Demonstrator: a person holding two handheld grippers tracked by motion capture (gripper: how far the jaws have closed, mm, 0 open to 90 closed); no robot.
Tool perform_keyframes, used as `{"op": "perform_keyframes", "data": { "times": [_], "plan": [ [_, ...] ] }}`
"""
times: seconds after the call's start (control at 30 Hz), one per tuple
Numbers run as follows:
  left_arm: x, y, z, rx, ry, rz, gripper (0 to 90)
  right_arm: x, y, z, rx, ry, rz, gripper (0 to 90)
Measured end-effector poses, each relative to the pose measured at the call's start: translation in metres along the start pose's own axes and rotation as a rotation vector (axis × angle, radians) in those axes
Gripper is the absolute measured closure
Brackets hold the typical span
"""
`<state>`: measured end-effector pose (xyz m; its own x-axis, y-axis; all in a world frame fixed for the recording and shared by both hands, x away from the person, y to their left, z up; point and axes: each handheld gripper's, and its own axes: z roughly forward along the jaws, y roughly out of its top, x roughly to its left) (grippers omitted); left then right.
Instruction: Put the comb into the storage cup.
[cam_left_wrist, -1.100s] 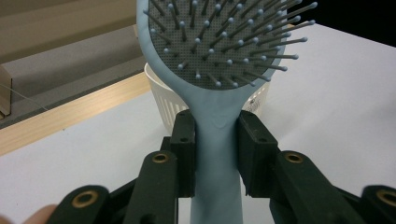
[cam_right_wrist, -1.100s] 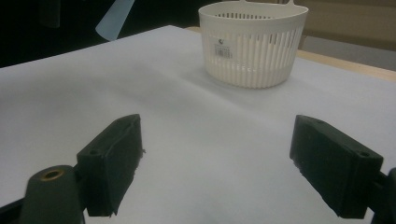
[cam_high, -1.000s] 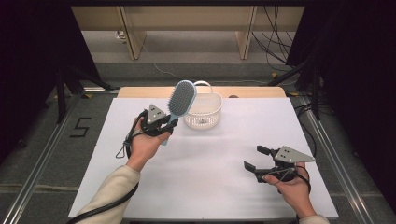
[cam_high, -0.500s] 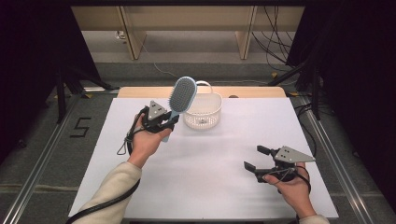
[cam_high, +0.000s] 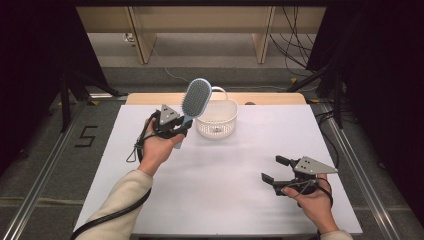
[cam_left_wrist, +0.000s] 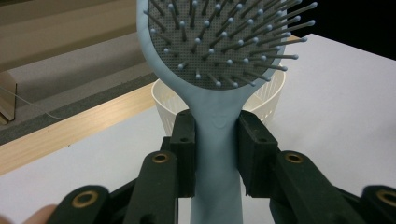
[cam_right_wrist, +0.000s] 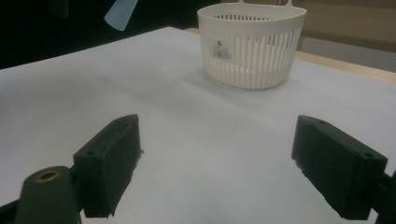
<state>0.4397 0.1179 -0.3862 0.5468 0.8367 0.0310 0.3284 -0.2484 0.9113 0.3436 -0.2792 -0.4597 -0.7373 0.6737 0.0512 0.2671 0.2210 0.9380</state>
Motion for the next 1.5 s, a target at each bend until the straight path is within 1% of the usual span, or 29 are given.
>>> {"op": "perform_keyframes", "data": {
  "times": [0.4,0.47,0.9,1.07,1.5],
  "plan": [
    [0.001,0.004,0.004,-0.001,0.003,0.0,69.9,0.0,0.0,0.0,0.0,-0.003,-0.003,15.8],
    [0.001,0.005,0.004,-0.003,0.003,-0.001,69.9,0.0,0.0,0.0,0.0,-0.011,-0.006,15.4],
    [0.001,0.01,0.008,-0.004,0.002,0.003,69.9,0.0,-0.001,0.001,-0.006,-0.012,0.002,15.2],
    [0.001,0.014,0.01,-0.007,0.006,0.014,69.9,-0.001,-0.001,0.001,-0.006,-0.011,0.003,15.2],
    [0.0,0.026,0.014,-0.019,0.001,0.017,69.9,-0.001,-0.001,0.0,-0.001,-0.012,0.003,15.2]
  ]
}}
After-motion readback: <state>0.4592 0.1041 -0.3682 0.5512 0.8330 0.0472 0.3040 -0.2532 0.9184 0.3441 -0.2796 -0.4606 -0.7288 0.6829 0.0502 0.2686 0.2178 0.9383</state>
